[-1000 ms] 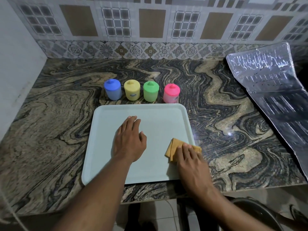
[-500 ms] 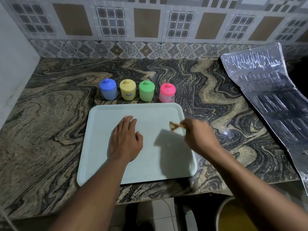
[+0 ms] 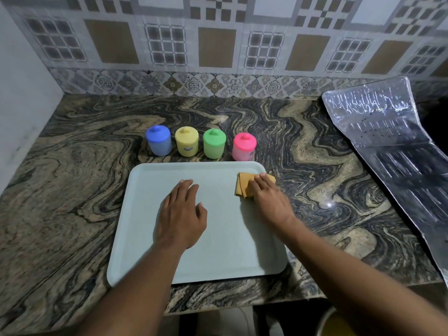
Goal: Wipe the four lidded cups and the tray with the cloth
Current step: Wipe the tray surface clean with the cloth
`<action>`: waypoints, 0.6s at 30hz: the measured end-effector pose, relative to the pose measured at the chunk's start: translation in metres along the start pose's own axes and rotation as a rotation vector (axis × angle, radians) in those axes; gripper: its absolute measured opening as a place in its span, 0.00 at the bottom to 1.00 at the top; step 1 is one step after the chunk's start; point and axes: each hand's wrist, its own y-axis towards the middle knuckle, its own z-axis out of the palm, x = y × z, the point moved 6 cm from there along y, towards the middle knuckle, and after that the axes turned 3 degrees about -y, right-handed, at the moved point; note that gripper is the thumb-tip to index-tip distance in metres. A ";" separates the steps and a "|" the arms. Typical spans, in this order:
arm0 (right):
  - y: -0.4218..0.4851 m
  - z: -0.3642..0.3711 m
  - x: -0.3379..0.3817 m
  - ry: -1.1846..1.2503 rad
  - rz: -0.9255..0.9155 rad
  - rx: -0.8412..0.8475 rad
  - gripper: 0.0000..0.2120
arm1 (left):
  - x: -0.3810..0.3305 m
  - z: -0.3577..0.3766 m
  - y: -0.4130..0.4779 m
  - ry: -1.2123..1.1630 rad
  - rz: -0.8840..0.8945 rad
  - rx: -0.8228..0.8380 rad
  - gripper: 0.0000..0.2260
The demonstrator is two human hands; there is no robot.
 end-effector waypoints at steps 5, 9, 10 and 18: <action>-0.059 0.000 0.014 0.039 0.044 -0.075 0.18 | -0.001 0.000 0.000 -0.006 -0.007 0.008 0.25; -0.112 0.003 0.030 0.020 0.033 -0.065 0.22 | -0.001 0.000 0.000 -0.017 -0.006 0.003 0.24; -0.124 0.003 0.033 0.018 0.040 -0.051 0.21 | -0.001 0.000 0.000 -0.019 -0.007 0.002 0.24; -0.161 -0.017 0.029 0.377 0.127 0.261 0.21 | -0.001 0.003 0.001 -0.024 0.010 0.017 0.24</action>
